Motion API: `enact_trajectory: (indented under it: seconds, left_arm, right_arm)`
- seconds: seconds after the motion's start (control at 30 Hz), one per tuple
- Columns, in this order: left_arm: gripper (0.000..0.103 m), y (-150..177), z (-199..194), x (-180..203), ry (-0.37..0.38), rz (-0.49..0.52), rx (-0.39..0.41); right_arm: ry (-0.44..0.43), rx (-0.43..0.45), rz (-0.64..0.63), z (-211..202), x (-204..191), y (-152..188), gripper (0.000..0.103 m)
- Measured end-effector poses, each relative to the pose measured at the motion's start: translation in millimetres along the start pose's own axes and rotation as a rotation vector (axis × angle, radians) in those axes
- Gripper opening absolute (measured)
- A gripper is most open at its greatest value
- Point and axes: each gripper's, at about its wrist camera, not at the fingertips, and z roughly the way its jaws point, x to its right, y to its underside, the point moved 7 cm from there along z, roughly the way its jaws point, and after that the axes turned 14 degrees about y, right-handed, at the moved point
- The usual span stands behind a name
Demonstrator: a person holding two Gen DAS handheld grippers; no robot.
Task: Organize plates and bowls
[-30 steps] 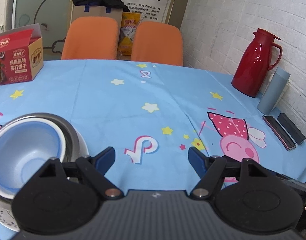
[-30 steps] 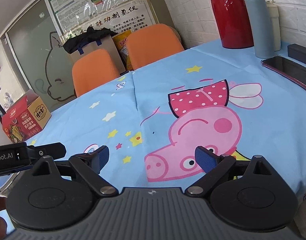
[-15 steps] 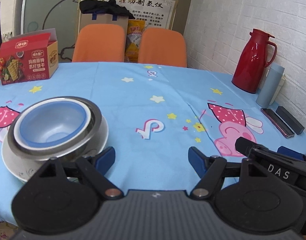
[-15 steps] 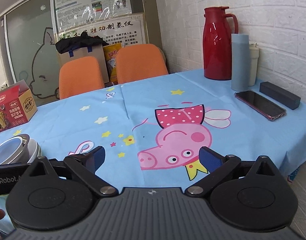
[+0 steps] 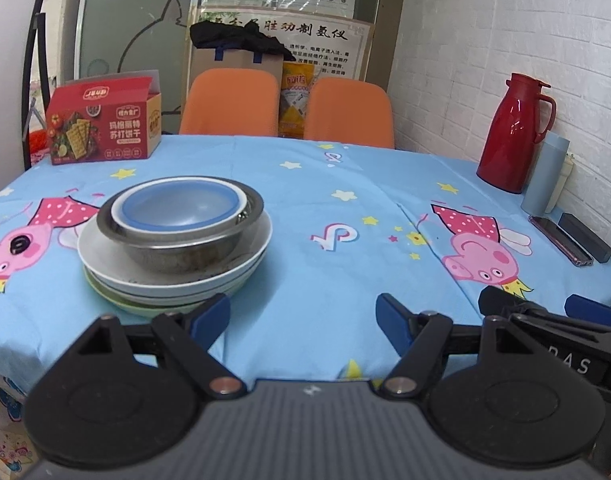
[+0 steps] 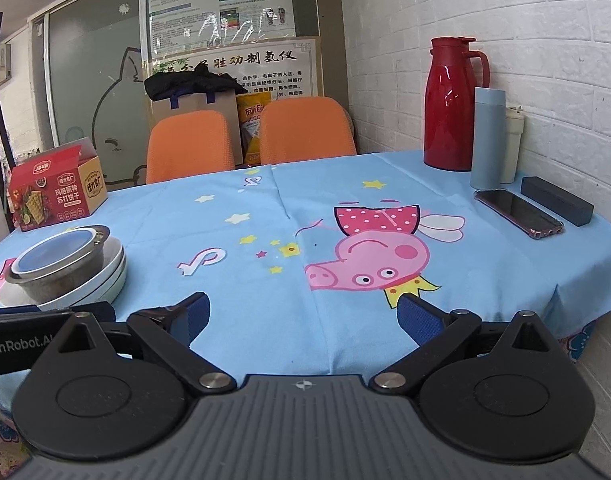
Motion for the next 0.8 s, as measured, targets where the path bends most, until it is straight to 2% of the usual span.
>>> enact_trajectory:
  seconds: [0.4, 0.8]
  left_arm:
    - [0.074, 5, -39, 11, -0.029, 0.035, 0.063]
    - [0.074, 15, -54, 22, -0.042, 0.064, 0.089]
  right_arm:
    - [0.004, 0.05, -0.023, -31, 0, 6, 0.103]
    - [0.002, 0.07, -0.018, -43, 7, 17, 0.103]
